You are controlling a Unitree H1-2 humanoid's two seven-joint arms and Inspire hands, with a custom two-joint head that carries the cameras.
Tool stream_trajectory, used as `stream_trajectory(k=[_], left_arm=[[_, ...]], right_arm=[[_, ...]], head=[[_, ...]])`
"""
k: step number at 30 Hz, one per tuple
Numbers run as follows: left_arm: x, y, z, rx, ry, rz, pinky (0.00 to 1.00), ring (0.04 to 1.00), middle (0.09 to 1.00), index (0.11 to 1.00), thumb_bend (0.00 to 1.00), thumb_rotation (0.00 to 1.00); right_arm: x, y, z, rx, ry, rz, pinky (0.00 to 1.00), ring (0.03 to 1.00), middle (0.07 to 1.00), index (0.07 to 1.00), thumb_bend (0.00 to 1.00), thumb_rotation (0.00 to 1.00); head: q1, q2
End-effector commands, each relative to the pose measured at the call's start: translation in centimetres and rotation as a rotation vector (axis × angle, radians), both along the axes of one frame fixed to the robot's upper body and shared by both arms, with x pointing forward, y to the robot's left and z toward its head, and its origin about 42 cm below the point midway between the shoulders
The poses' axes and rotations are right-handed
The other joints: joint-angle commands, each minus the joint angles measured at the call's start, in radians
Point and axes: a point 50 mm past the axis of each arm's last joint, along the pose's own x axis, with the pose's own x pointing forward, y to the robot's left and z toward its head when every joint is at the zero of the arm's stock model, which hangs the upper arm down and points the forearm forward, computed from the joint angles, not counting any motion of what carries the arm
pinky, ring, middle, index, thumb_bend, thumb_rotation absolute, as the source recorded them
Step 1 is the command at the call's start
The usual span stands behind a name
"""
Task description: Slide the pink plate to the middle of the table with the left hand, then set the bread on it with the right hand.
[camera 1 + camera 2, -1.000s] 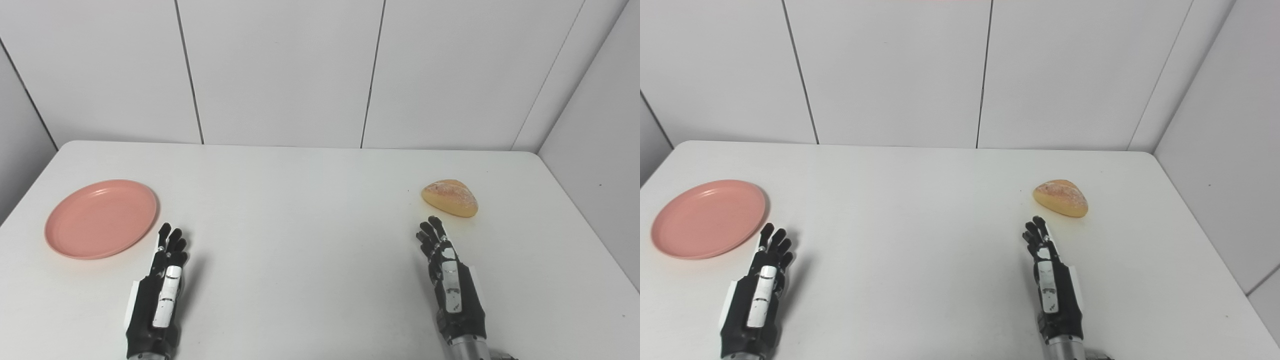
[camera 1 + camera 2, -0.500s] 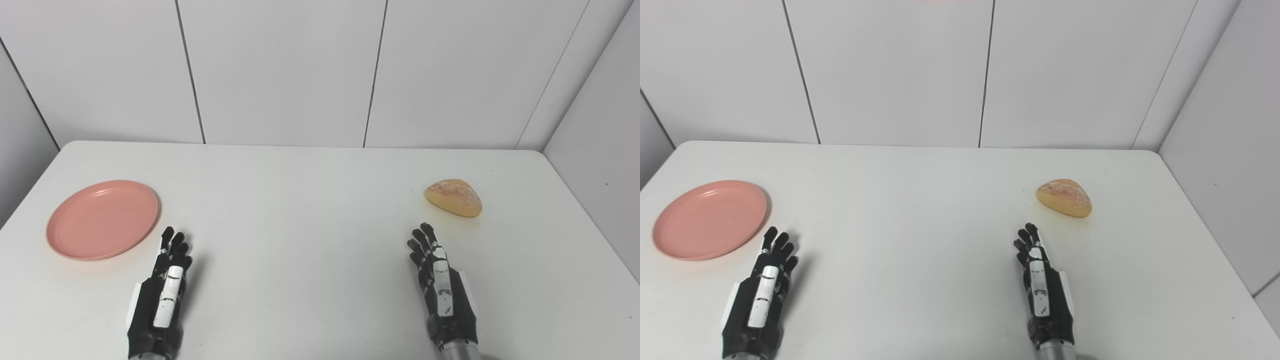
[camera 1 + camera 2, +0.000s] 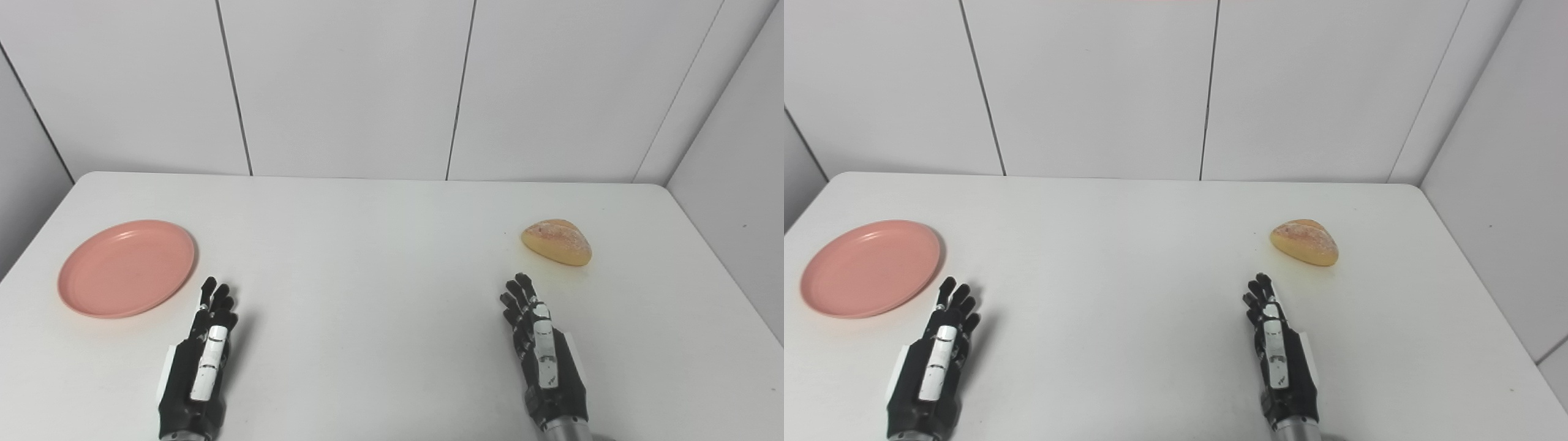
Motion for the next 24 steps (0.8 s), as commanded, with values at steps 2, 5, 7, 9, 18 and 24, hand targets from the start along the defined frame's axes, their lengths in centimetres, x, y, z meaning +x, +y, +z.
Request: stream_trajectory(k=[2, 5, 7, 9, 18, 24], left_arm=[[-0.3, -0.5, -2.1, -0.003, 0.069, -0.003, 1.00, 1.000, 0.997, 1.000, 0.75, 0.78], [-0.1, -0.9, -2.5, -0.008, 0.072, -0.002, 1.00, 1.000, 0.999, 1.000, 0.74, 0.77], [0.0, -1.2, -2.8, -0.006, 0.076, -0.003, 1.00, 1.000, 0.998, 1.000, 0.74, 0.77], [0.1, -1.6, -3.0, 0.006, 0.084, -0.002, 1.00, 0.995, 0.993, 1.000, 0.74, 0.79], [0.5, -3.3, -4.3, 0.002, 0.085, -0.002, 1.00, 0.970, 0.968, 1.000, 0.72, 0.79], [0.6, -3.9, -4.8, 0.010, 0.086, -0.008, 1.00, 0.962, 0.963, 1.000, 0.69, 0.77]], right_arm=[[-0.3, -0.5, -1.0, 0.002, 0.054, 0.005, 0.99, 0.947, 0.954, 0.962, 0.79, 1.00], [-0.3, -0.9, -1.4, 0.004, 0.058, 0.006, 0.99, 0.949, 0.956, 0.964, 0.79, 1.00], [-0.2, -1.2, -1.6, 0.006, 0.060, 0.008, 0.99, 0.953, 0.959, 0.967, 0.79, 1.00], [-0.2, -1.5, -2.0, 0.008, 0.062, 0.011, 1.00, 0.956, 0.963, 0.973, 0.79, 1.00], [0.1, -3.0, -3.4, 0.016, 0.071, 0.032, 1.00, 0.982, 0.986, 1.000, 0.79, 1.00], [0.2, -3.6, -4.2, 0.010, 0.078, 0.041, 1.00, 0.998, 1.000, 1.000, 0.79, 1.00]], head=[[0.017, -0.020], [0.051, -0.051], [0.063, -0.061], [0.087, -0.081], [0.164, -0.161], [0.181, -0.208]])
